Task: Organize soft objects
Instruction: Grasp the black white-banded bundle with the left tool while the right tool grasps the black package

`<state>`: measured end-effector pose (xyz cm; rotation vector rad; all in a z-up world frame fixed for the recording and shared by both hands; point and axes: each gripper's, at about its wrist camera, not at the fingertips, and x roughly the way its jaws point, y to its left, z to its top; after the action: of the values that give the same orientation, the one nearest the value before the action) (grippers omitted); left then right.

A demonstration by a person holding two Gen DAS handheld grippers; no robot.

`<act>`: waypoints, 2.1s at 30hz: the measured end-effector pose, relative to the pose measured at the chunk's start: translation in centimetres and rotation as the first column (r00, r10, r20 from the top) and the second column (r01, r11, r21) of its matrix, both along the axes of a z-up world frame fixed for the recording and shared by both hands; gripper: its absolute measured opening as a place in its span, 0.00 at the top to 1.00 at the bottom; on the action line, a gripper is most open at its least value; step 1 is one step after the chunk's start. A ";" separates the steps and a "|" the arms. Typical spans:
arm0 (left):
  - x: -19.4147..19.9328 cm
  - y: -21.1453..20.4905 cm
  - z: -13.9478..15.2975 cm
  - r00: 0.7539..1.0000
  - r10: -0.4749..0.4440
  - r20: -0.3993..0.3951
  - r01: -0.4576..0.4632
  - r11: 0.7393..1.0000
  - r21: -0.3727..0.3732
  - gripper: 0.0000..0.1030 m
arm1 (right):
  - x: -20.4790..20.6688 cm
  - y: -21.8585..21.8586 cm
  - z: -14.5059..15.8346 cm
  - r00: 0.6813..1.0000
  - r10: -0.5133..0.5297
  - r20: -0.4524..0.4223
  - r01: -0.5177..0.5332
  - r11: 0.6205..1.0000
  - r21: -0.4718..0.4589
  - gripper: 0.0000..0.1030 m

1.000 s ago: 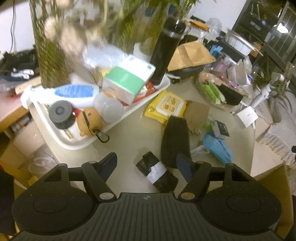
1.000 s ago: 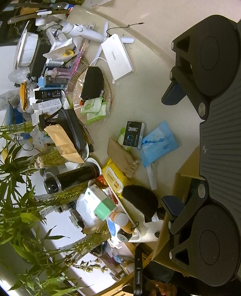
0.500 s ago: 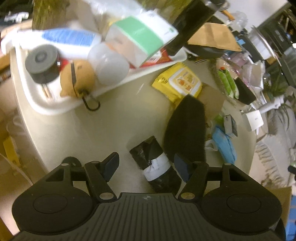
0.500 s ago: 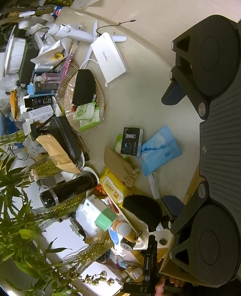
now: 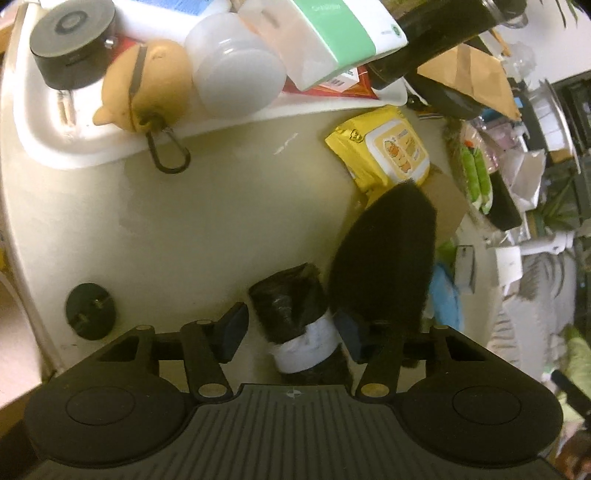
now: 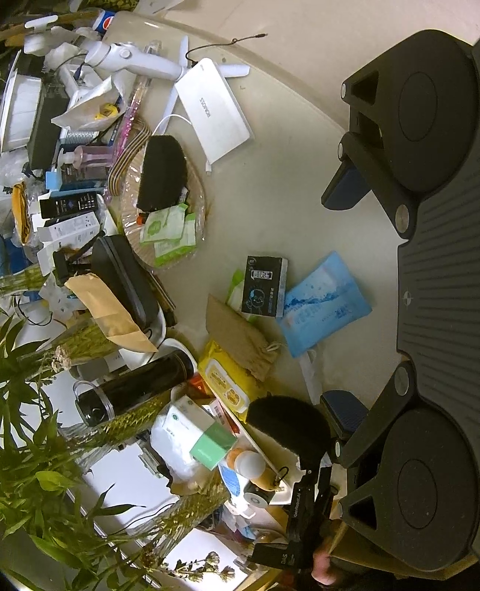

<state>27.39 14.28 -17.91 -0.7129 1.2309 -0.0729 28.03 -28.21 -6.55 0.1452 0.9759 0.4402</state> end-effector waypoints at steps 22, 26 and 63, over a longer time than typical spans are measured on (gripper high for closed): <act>-0.7 -0.1 3.8 0.985 -0.030 0.168 0.020 0.998 0.062 0.64 | 5.1 2.5 -4.1 0.998 0.055 0.011 -0.054 0.998 -0.015 0.00; -1.4 -0.7 5.9 0.966 -0.074 0.249 0.042 0.991 0.129 0.64 | 6.6 2.8 -6.4 0.998 0.055 -0.004 -0.055 0.998 0.008 0.00; -7.2 -3.7 13.8 0.831 -0.257 0.494 0.060 0.923 0.380 0.64 | 8.6 3.5 -8.8 0.998 0.008 0.057 -0.011 0.999 0.054 0.29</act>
<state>20.17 10.57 -4.12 -0.2391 0.7257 -0.1772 36.62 -24.69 -15.37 0.1760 0.9097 0.4768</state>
